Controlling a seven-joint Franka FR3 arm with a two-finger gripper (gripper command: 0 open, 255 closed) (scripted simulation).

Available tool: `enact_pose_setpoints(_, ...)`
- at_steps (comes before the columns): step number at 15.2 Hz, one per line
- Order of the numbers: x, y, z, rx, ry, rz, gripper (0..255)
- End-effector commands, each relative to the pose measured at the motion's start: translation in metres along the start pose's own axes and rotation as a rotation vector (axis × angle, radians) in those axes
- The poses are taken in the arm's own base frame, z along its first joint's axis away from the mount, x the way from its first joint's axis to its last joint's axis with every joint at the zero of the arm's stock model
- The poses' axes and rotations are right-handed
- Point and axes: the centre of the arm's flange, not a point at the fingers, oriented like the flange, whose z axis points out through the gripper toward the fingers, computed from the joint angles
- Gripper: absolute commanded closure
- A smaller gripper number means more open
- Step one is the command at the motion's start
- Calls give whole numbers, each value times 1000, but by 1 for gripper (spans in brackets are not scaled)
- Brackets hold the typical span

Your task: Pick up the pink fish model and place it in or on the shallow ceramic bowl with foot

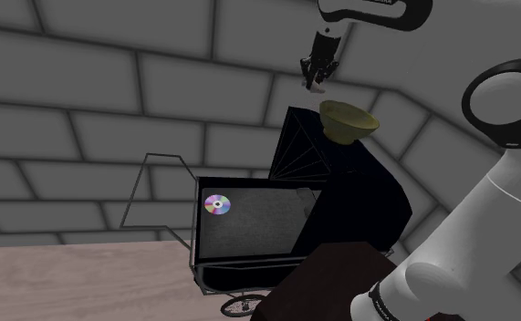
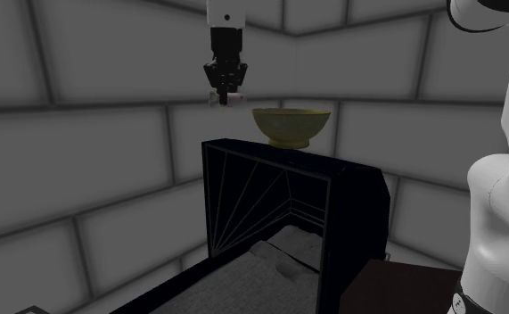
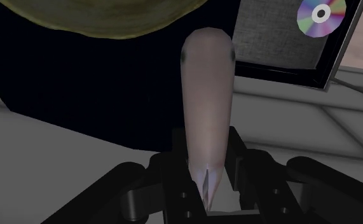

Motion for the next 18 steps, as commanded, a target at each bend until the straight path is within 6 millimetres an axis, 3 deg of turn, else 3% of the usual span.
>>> enact_pose_setpoints(1,2,1,-11,0,0,0,255)
enact_pose_setpoints(14,9,7,-75,0,0,0,255)
enact_pose_setpoints(18,-36,35,-77,0,0,0,255)
